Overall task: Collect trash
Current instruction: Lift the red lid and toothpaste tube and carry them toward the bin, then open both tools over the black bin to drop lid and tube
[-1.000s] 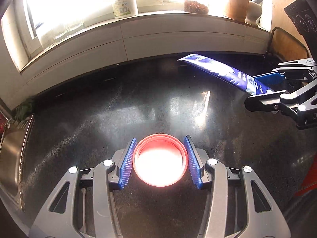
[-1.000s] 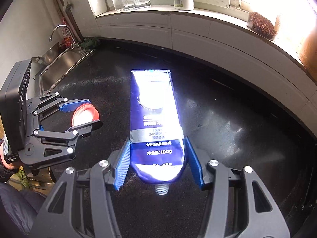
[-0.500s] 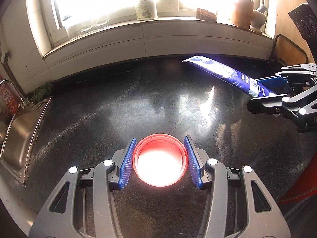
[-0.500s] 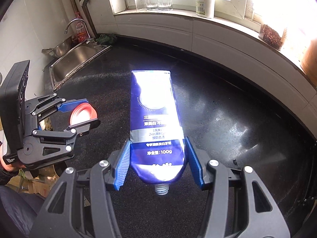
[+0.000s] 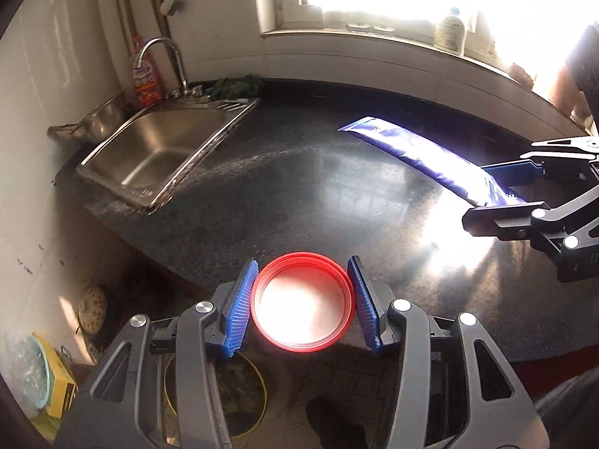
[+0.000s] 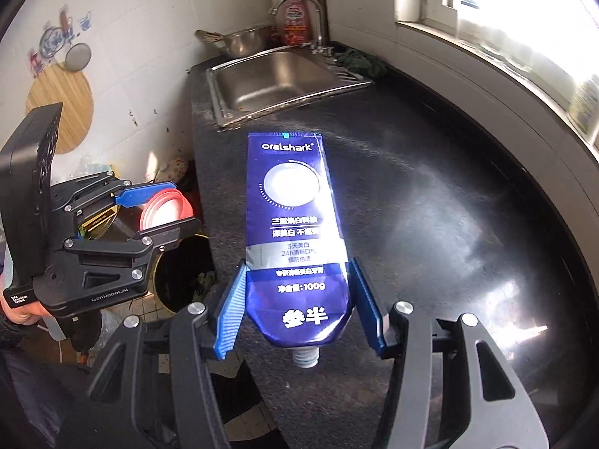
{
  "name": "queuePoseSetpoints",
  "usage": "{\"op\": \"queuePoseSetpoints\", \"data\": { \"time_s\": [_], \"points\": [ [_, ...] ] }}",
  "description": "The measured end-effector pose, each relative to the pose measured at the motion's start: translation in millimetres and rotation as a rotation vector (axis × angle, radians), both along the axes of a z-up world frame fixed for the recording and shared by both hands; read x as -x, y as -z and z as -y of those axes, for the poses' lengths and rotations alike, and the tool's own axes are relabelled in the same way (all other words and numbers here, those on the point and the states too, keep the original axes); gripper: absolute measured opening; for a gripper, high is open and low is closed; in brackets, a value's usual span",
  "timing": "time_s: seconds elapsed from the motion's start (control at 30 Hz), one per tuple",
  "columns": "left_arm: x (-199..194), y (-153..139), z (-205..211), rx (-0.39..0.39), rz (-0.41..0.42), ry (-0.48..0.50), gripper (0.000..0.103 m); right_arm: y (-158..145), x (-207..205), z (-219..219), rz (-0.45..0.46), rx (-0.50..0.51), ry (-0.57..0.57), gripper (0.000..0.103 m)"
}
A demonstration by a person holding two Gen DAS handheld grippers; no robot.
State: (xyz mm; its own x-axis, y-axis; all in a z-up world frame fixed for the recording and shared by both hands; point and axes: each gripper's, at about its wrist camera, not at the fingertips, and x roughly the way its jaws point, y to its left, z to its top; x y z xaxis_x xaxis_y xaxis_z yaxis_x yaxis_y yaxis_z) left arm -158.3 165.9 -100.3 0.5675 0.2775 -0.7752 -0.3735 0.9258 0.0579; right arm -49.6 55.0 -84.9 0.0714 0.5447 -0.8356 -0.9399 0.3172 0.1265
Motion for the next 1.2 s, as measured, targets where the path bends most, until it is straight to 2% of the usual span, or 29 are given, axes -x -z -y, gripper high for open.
{"op": "queuePoseSetpoints", "data": {
  "time_s": [0.17,0.33,0.57,0.73,0.9,1.17,1.2],
  "points": [
    [70,12,-48,0.021,-0.029,-0.188,0.048,10,60,-72,-0.034,0.007,-0.188,0.053],
    [131,28,-86,0.053,-0.054,-0.339,0.048,31,116,-129,-0.078,0.036,-0.328,0.053],
    [184,77,-130,0.132,-0.084,-0.450,0.048,75,163,-189,-0.149,0.110,-0.384,0.053],
    [194,124,-154,0.204,-0.094,-0.482,0.048,119,172,-220,-0.185,0.199,-0.379,0.053],
    [192,155,-170,0.253,-0.099,-0.483,0.048,156,174,-239,-0.207,0.283,-0.370,0.053],
    [187,174,-176,0.271,-0.121,-0.460,0.049,174,170,-253,-0.201,0.322,-0.362,0.054],
    [187,174,-176,0.262,-0.122,-0.465,0.055,175,169,-254,-0.203,0.323,-0.357,0.057]
  ]
}}
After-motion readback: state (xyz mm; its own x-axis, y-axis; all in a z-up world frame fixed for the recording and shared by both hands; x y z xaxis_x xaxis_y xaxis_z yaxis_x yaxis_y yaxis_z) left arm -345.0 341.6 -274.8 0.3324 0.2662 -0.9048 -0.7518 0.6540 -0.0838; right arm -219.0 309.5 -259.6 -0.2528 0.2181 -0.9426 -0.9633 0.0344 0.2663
